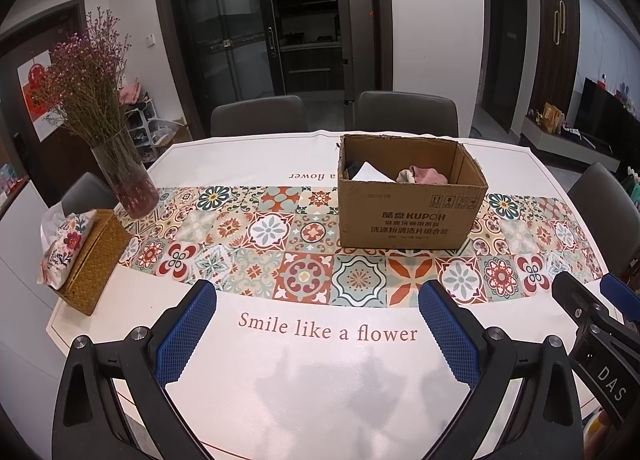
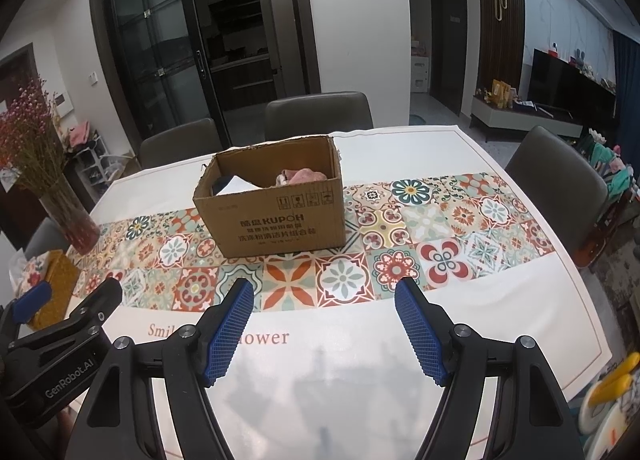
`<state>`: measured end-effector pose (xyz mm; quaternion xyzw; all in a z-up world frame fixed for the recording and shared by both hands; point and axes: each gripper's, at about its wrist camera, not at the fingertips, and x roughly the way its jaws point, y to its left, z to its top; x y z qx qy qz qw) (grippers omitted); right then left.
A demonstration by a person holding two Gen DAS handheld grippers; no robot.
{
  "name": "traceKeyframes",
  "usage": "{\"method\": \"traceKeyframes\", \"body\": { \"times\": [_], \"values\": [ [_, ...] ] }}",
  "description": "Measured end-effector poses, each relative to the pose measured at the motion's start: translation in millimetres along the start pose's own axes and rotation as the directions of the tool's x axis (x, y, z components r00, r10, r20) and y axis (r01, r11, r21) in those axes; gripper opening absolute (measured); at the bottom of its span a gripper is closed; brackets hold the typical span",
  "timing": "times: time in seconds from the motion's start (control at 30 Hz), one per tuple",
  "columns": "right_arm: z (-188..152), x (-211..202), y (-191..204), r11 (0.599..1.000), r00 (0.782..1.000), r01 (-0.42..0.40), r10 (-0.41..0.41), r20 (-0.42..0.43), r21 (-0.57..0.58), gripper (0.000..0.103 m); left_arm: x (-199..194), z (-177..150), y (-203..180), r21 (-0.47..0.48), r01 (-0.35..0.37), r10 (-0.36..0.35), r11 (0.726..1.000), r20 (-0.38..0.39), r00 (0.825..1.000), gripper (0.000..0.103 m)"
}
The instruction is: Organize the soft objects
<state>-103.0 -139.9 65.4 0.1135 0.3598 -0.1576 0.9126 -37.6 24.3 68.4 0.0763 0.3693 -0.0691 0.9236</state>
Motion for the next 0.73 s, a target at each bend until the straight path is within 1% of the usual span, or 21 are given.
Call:
{"method": "traceKeyframes", "body": {
  "times": [0.2, 0.27, 0.5, 0.63, 0.73],
  "values": [
    [0.4, -0.2, 0.7, 1.0, 1.0, 0.001, -0.001, 0.0, -0.002, 0.074, 3.3, 0.3, 0.1, -0.002, 0.01, -0.01, 1.0, -0.022, 1.0, 0.103],
    [0.5, -0.2, 1.0, 1.0, 1.0, 0.001, -0.001, -0.001, -0.003, 0.074, 4.6, -0.7, -0.3, 0.001, 0.0, 0.0, 1.0, -0.026, 1.0, 0.103],
    [1.4, -1.5, 2.3, 1.0, 1.0, 0.0, 0.0, 0.004, -0.005, 0.074, 2.7, -3.2, -2.5, 0.018, -0.019, 0.019, 1.0, -0.013, 1.0, 0.103],
    [1.4, -1.7, 2.9, 1.0, 1.0, 0.0, 0.0, 0.004, -0.003, 0.074, 1.5, -2.7, -2.0, 0.018, -0.018, 0.018, 1.0, -0.007, 1.0, 0.103],
    [1.5, -1.6, 2.9, 1.0, 1.0, -0.001, 0.001, 0.004, -0.003, 0.074, 3.0, -2.4, -1.4, 0.013, -0.005, 0.006, 1.0, -0.018, 1.0, 0.103]
  ]
}}
